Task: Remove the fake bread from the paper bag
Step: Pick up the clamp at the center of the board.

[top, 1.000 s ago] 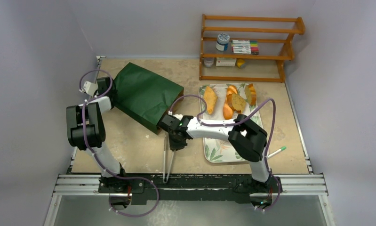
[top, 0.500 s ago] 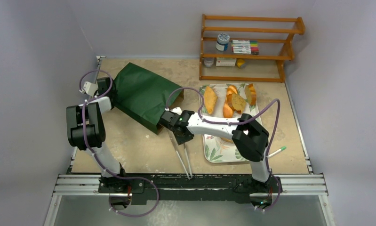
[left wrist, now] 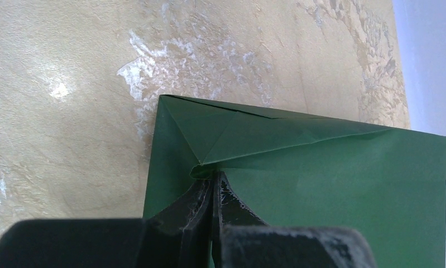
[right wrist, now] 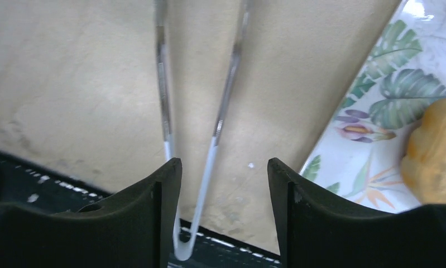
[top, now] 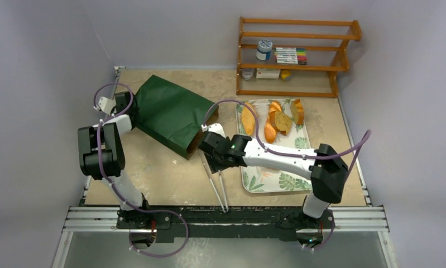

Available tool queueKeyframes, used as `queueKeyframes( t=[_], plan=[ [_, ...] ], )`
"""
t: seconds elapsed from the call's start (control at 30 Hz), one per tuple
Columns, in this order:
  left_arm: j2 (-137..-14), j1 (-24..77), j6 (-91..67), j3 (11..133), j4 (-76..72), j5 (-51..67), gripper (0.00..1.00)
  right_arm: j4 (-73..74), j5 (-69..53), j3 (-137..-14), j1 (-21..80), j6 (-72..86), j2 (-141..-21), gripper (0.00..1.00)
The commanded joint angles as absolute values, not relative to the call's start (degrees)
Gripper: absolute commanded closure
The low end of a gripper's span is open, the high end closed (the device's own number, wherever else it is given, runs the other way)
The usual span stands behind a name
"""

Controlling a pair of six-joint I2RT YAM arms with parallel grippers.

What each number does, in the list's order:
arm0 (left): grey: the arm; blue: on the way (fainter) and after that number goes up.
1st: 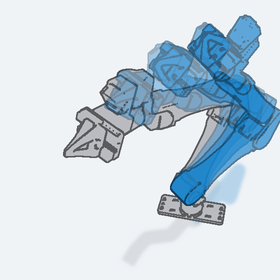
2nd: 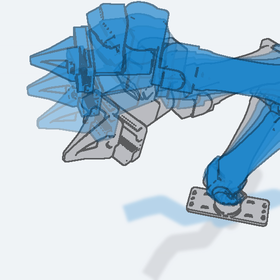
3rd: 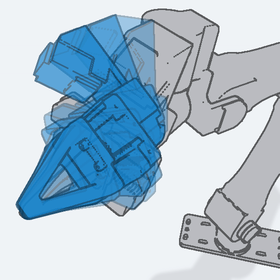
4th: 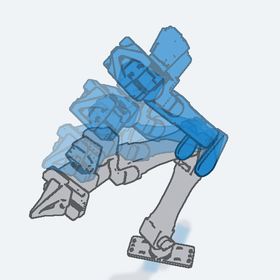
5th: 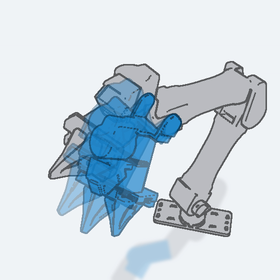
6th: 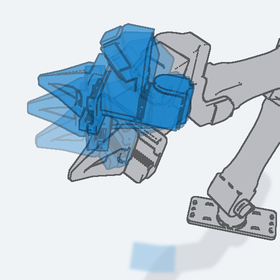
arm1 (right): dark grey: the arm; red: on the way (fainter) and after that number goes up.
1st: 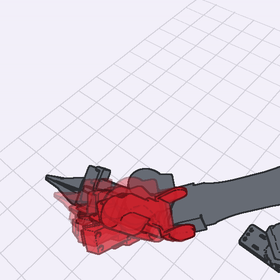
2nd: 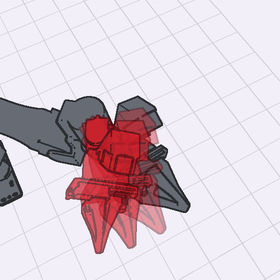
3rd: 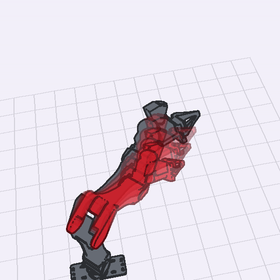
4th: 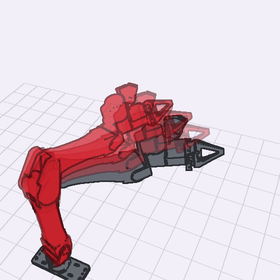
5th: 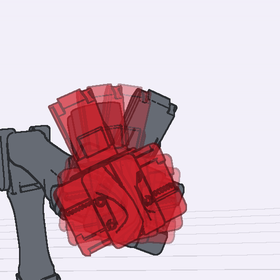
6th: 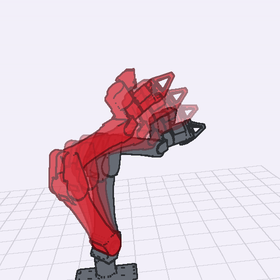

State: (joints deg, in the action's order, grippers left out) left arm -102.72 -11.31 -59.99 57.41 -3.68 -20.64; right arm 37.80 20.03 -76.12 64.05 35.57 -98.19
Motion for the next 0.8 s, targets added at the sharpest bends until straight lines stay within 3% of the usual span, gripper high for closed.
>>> queueKeyframes(
  t=[0.0, 0.23, 0.33, 0.77],
  plan=[
    [-101.0, -11.82, -57.71, 58.01, 0.26, -21.53, 1.0, 33.68, 19.17, -72.88, 67.53, 39.45, -95.57, 0.39],
    [-101.01, -11.8, -56.48, 60.13, 2.33, -21.8, 1.0, 29.04, 19.04, -69.52, 73.25, 45.87, -98.33, 0.38],
    [-100.82, -11.85, -56.09, 60.29, 2.76, -21.8, 1.0, 29.53, 20.85, -69.25, 74.33, 48.86, -100.19, 0.31],
    [-100.26, -11.8, -54.67, 60.56, 3.57, -22.06, 1.0, 32.11, 24.96, -66.9, 75.3, 54.01, -100.61, 0.31]
  ],
)
